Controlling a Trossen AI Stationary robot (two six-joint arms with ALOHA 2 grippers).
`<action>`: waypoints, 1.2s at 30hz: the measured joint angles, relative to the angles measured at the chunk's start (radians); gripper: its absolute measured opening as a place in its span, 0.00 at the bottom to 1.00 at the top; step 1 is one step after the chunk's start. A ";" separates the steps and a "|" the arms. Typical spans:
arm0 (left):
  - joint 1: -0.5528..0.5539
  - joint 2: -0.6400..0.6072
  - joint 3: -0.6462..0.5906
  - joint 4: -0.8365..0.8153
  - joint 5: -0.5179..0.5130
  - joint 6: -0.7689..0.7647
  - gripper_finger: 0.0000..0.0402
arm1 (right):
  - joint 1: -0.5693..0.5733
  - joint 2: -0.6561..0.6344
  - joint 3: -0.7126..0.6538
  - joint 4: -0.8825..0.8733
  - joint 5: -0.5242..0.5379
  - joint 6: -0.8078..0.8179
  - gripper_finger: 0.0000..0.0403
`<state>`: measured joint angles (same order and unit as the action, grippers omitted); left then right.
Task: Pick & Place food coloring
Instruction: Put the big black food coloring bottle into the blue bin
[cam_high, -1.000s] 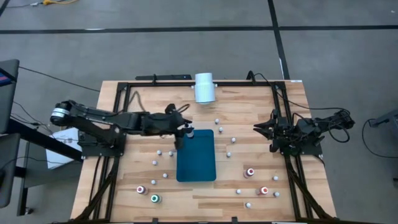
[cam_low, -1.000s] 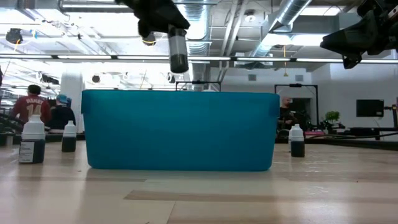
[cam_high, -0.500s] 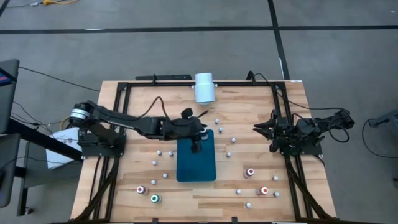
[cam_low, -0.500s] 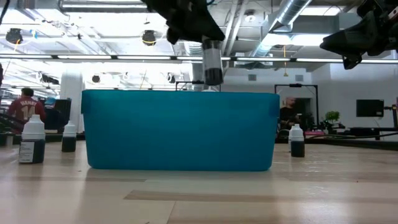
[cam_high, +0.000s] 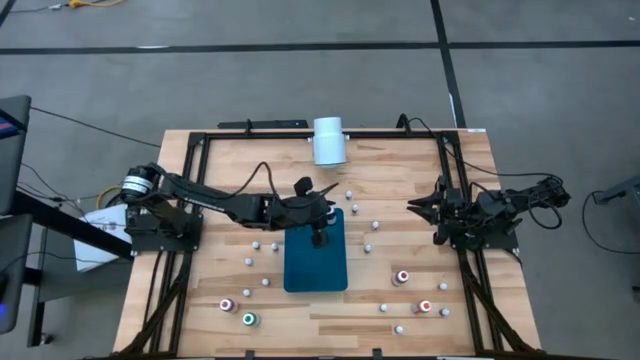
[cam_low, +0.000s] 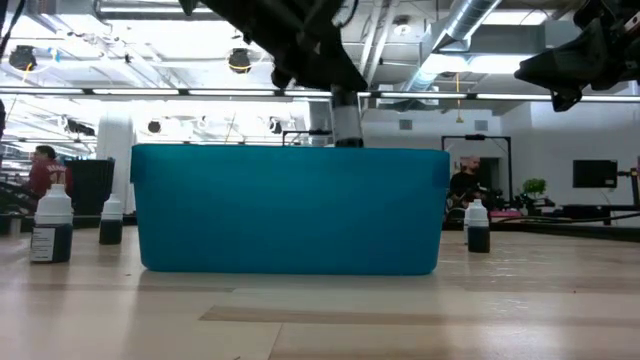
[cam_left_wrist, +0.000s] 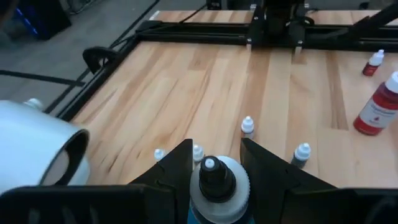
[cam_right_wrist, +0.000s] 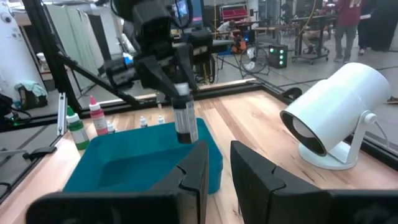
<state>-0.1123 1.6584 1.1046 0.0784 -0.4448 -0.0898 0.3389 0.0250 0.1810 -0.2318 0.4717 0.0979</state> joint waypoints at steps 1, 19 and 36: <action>0.000 0.014 0.000 -0.002 0.002 0.000 0.26 | 0.000 0.000 0.000 0.000 0.000 0.000 0.15; -0.027 0.120 0.000 0.050 -0.042 -0.010 0.26 | 0.000 0.000 0.000 0.000 0.000 0.000 0.15; -0.045 0.183 -0.036 0.122 -0.073 -0.036 0.26 | 0.000 0.000 0.000 0.000 0.000 0.008 0.15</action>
<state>-0.1574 1.8411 1.0688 0.2003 -0.5180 -0.1263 0.3388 0.0250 0.1810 -0.2320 0.4713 0.1056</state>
